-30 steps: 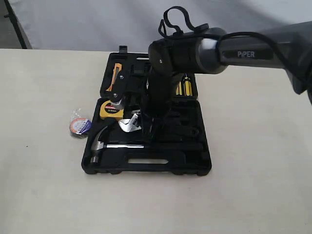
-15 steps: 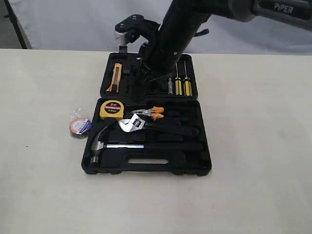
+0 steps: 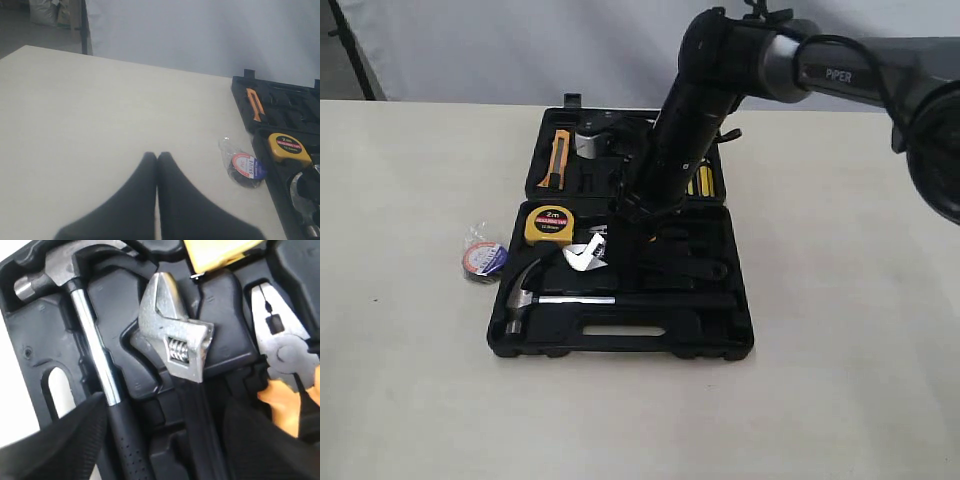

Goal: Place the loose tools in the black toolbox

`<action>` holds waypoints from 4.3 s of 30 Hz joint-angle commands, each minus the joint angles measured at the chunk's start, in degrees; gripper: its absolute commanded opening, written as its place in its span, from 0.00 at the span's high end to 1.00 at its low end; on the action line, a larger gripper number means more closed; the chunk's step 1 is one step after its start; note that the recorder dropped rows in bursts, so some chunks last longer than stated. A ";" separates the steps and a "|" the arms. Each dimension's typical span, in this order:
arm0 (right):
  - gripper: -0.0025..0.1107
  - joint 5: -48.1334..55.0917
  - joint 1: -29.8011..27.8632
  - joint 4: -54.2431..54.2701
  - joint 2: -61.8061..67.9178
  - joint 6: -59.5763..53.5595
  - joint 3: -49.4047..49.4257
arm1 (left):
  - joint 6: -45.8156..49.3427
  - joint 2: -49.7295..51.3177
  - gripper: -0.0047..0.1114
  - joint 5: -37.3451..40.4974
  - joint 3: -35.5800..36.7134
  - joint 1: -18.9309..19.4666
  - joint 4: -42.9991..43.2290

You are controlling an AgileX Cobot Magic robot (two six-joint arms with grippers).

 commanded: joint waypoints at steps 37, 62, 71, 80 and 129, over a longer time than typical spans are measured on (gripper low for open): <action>0.98 -38.76 20.28 -62.82 -14.14 48.82 29.50 | -0.59 -0.46 0.95 -0.97 0.53 0.19 -0.78; 0.38 -37.84 20.83 -60.16 -18.24 52.33 29.45 | -0.59 -0.46 0.95 -0.97 0.53 0.19 -0.78; 0.98 -29.49 11.99 -33.27 -20.60 40.30 19.78 | -0.59 -0.46 0.95 -0.97 0.53 0.19 -0.78; 0.98 -18.23 7.81 -12.41 -12.93 24.61 18.94 | -0.59 -0.46 0.95 -0.97 0.53 0.19 -0.78; 0.98 -14.87 12.80 -16.25 -6.06 10.49 18.97 | -0.59 -0.46 0.95 -0.97 0.53 0.19 -0.78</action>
